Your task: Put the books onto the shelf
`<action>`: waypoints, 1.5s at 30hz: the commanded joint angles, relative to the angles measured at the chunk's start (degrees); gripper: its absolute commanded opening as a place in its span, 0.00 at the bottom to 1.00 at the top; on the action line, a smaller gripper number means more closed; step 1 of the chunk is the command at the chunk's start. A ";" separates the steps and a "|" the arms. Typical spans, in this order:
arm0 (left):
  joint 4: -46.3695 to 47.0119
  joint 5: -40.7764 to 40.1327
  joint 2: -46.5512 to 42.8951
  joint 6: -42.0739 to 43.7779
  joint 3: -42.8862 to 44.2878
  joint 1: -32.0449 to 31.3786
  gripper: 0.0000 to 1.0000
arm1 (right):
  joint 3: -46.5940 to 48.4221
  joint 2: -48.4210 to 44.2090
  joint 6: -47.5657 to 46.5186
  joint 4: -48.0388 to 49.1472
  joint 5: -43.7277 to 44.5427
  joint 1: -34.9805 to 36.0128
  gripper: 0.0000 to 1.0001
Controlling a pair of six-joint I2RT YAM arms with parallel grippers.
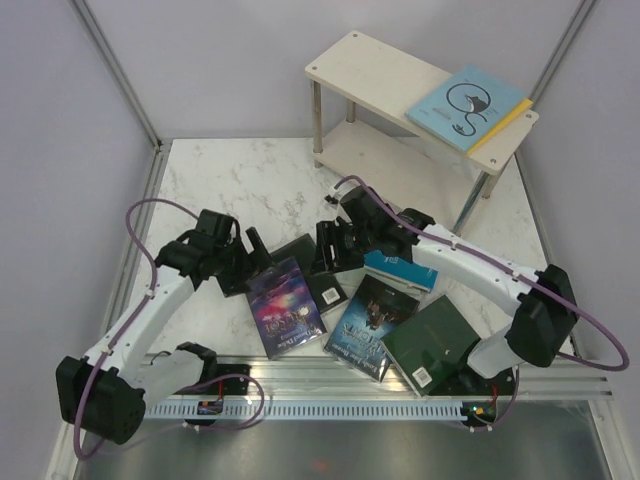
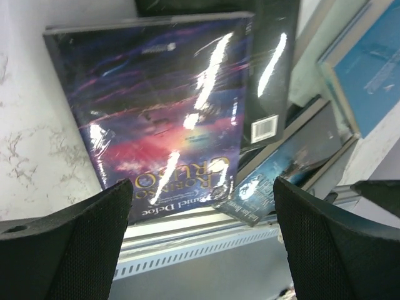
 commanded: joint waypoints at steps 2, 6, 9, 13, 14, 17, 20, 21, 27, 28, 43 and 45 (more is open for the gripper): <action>3.36 2.09 -4.39 -4.96 -6.87 0.22 0.95 | -0.87 2.89 -3.15 8.53 -3.07 -0.25 0.62; 8.19 4.20 -6.50 -7.94 -15.64 0.22 0.95 | -2.45 7.99 -4.56 11.33 -5.44 -0.51 0.60; 11.62 4.47 -6.59 -8.91 -19.61 0.22 0.95 | -4.29 11.07 -4.29 16.34 -9.13 -1.39 0.59; 14.79 3.77 -5.36 -9.27 -22.52 0.22 0.95 | -5.88 14.93 -4.38 19.16 -11.51 -2.79 0.59; 15.15 3.51 -4.75 -9.36 -22.87 0.22 0.95 | -6.23 15.64 -4.38 19.69 -11.95 -3.06 0.59; 17.26 2.63 -4.40 -9.44 -23.67 0.22 0.95 | -7.02 17.93 -4.38 21.10 -12.92 -3.76 0.59; 18.75 1.57 -4.04 -9.18 -24.63 0.22 0.95 | -7.55 19.95 -4.12 22.41 -13.98 -4.03 0.59; 19.28 1.48 -3.96 -9.18 -25.51 0.22 0.95 | -8.25 20.39 -3.86 23.55 -14.33 -4.03 0.58; 26.83 3.06 -4.04 -11.20 -30.78 0.22 0.95 | -12.29 21.71 -0.96 28.64 -16.96 -4.03 0.58; 27.80 3.67 -4.04 -11.46 -31.31 0.22 0.95 | -12.73 21.37 -0.78 29.09 -17.23 -4.03 0.58; 40.11 8.16 -2.63 -12.61 -35.18 0.31 0.94 | -19.60 19.43 7.75 42.37 -25.40 -3.85 0.33; 39.94 8.51 -3.68 -12.43 -34.48 0.31 0.94 | -18.98 18.90 8.19 42.37 -25.75 -3.94 0.26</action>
